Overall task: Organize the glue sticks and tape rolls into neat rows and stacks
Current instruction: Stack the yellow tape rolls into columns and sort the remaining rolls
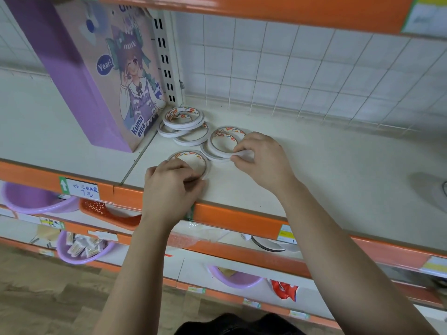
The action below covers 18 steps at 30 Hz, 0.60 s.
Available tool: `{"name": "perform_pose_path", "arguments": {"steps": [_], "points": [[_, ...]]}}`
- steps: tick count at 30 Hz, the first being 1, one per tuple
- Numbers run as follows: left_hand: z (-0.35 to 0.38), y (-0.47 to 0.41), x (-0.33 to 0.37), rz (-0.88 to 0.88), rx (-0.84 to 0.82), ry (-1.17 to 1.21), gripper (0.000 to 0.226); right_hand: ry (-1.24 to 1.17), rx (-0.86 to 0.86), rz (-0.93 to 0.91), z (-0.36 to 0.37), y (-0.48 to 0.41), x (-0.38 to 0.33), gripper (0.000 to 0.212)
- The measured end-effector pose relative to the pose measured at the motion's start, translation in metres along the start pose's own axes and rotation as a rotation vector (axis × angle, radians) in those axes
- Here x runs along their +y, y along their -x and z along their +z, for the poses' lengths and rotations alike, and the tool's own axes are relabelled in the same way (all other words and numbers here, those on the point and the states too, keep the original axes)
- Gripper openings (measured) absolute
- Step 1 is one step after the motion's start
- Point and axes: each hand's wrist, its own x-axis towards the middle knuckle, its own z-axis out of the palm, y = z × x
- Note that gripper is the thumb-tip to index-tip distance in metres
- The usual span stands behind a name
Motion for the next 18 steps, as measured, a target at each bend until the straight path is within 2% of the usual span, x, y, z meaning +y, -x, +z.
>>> {"name": "perform_pose_path", "arguments": {"steps": [4,10,15,18], "points": [[-0.001,-0.002,0.005,0.02,-0.009,-0.018,0.013,-0.035,0.052,-0.004,-0.012,0.01,0.005,0.018],[0.006,-0.001,0.029,0.093,0.073,-0.019,0.012,-0.038,0.177,0.035,-0.042,0.035,0.023,0.013],[0.018,-0.006,0.069,0.211,0.059,0.161,0.016,-0.008,0.266,0.06,-0.076,0.065,0.044,0.015],[0.031,-0.009,0.102,0.276,0.061,0.178,0.014,0.029,0.321,0.088,-0.103,0.089,0.062,0.015]]}}
